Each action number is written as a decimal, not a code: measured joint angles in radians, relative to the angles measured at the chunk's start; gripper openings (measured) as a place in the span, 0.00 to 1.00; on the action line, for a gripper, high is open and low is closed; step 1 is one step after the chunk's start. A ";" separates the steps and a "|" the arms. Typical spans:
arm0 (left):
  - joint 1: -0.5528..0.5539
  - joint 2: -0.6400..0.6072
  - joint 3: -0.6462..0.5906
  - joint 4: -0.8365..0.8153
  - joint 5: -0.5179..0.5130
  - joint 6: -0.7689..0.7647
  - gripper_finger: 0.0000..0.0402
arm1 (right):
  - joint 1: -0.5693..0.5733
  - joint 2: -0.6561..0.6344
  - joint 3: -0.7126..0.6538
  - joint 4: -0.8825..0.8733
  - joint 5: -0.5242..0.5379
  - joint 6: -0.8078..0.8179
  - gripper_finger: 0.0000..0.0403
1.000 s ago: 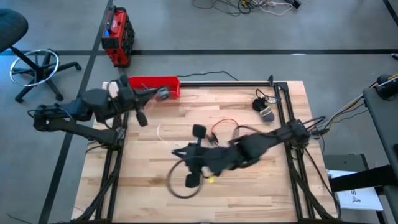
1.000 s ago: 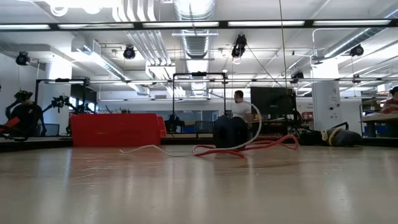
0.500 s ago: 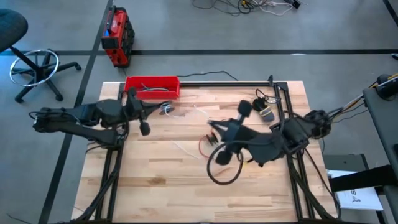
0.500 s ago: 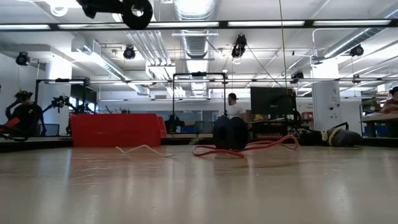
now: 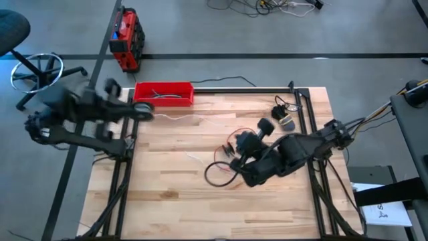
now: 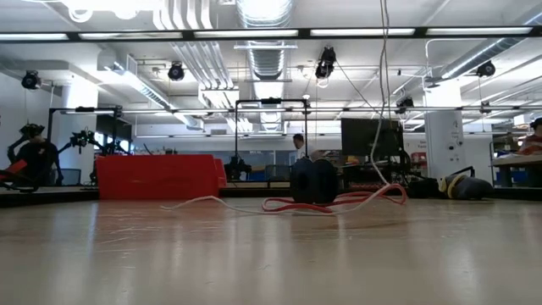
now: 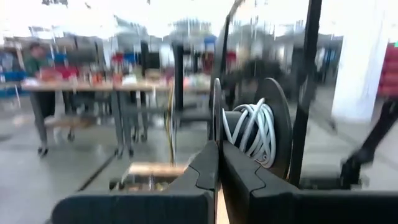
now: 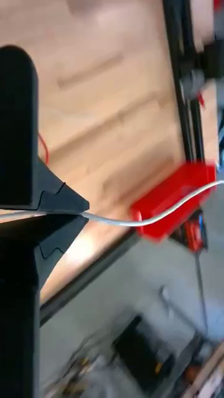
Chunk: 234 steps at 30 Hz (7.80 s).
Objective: Coil cords
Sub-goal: Uncoil the white wire from the black spool
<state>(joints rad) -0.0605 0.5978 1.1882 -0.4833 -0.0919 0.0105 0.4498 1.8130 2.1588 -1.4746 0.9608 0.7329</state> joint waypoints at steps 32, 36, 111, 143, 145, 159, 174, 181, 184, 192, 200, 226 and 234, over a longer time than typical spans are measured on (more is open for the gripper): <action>0.000 0.272 0.017 0.461 0.035 0.060 0.00 | -0.162 0.088 -0.318 1.769 -0.314 -0.943 0.29; -0.002 0.332 0.010 0.495 0.076 0.059 0.00 | -0.179 0.100 -0.303 1.772 -0.315 -0.952 0.29; 0.000 0.391 -0.040 0.322 -0.378 0.355 0.00 | -0.156 -0.030 -0.300 1.446 -0.362 -0.708 0.01; 0.000 0.483 -0.039 0.256 -0.574 0.329 0.00 | -0.083 -0.007 -0.111 1.124 -0.568 -0.602 0.01; 0.000 0.492 -0.039 0.241 -0.570 0.329 0.00 | -0.072 -0.008 -0.041 1.081 -0.560 -0.660 0.01; -0.003 0.389 0.055 0.203 -0.544 0.346 0.00 | -0.051 -0.105 0.193 0.823 -0.252 -0.762 0.01; -0.004 0.409 0.521 0.261 -0.251 0.249 0.00 | -0.052 -0.183 0.198 1.181 -0.329 -1.151 0.01; -0.004 0.463 0.603 0.247 -0.153 0.191 0.00 | -0.033 -0.200 0.197 1.159 -0.475 -1.175 0.01; -0.004 0.463 0.605 0.252 -0.133 0.167 0.00 | -0.028 -0.214 0.198 1.019 -0.424 -1.087 0.01; -0.004 0.476 0.603 0.253 -0.130 0.157 0.00 | -0.029 -0.162 0.197 0.453 -0.419 -0.479 0.01; -0.004 0.526 0.602 0.222 -0.202 0.213 0.00 | -0.017 0.055 0.195 0.675 -0.726 -0.483 0.01; -0.005 0.381 0.011 0.052 -0.447 0.170 0.00 | -0.003 -0.198 0.198 0.825 -0.377 -0.935 0.01; -0.006 0.201 0.009 0.057 -0.212 0.057 0.00 | -0.018 -0.164 0.187 0.100 -0.233 -0.269 0.01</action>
<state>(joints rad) -0.0663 0.7991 1.1976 -0.4265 -0.3042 0.0680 0.4315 1.6492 2.3463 -1.3742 0.7275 0.4638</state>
